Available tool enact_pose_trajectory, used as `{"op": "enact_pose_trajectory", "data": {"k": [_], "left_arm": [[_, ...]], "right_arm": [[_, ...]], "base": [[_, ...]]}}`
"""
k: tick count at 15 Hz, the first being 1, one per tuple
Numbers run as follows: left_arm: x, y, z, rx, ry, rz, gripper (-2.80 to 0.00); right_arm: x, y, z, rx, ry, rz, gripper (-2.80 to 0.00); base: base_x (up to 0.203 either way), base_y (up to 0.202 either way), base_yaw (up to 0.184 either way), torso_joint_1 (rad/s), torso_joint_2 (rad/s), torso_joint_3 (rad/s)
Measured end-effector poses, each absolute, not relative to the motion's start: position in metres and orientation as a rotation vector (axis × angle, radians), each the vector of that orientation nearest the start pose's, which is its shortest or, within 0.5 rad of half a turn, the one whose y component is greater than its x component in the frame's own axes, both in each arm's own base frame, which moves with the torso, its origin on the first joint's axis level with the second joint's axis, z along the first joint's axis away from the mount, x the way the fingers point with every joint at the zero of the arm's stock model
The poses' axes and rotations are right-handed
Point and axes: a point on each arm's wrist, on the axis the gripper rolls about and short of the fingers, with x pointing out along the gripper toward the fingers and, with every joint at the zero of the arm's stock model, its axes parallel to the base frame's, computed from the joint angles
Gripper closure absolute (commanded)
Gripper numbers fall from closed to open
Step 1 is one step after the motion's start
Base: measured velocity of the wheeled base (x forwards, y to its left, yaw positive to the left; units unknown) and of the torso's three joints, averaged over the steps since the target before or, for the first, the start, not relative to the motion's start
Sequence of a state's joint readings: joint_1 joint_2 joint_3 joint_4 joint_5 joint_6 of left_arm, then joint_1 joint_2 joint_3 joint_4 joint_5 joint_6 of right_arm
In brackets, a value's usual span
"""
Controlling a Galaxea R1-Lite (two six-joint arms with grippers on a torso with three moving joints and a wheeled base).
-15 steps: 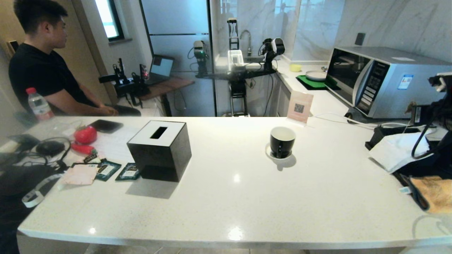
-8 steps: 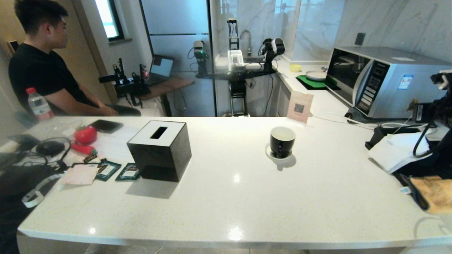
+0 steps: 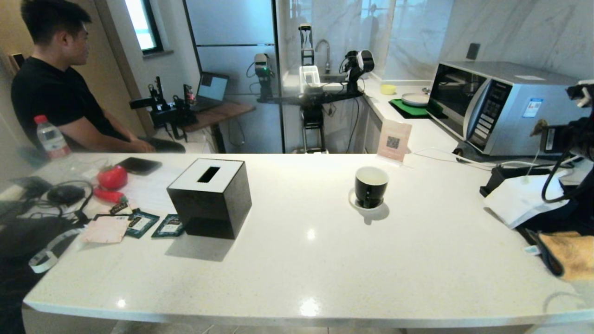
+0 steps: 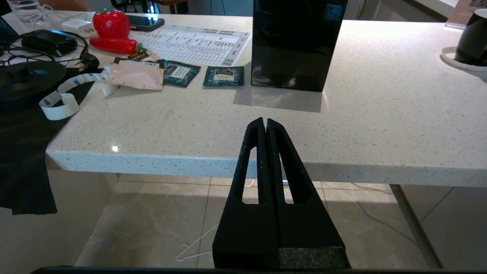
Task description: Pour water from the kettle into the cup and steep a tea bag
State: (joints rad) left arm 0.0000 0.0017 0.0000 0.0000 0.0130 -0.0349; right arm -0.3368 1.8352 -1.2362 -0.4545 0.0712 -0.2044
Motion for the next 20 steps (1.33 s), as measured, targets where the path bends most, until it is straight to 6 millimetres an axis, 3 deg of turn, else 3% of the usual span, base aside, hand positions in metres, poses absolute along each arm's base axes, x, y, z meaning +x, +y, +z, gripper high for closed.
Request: {"op": "enact_pose_trajectory", "data": {"k": [9,20], "left_arm": [[-0.023,0.000,0.076,-0.035,0.001,0.013,0.00],[-0.023,0.000,0.076,-0.035,0.001,0.013,0.00]], "right_arm": [[0.330,-0.074,0.267,-0.174,0.091,-0.145,0.00],[0.289,0.024,0.293,-0.152,-0.015,0.144,0.00]], "base": [[0.000,0.000,0.000,0.000,0.00,0.000],[0.000,0.000,0.000,0.000,0.00,0.000]]}}
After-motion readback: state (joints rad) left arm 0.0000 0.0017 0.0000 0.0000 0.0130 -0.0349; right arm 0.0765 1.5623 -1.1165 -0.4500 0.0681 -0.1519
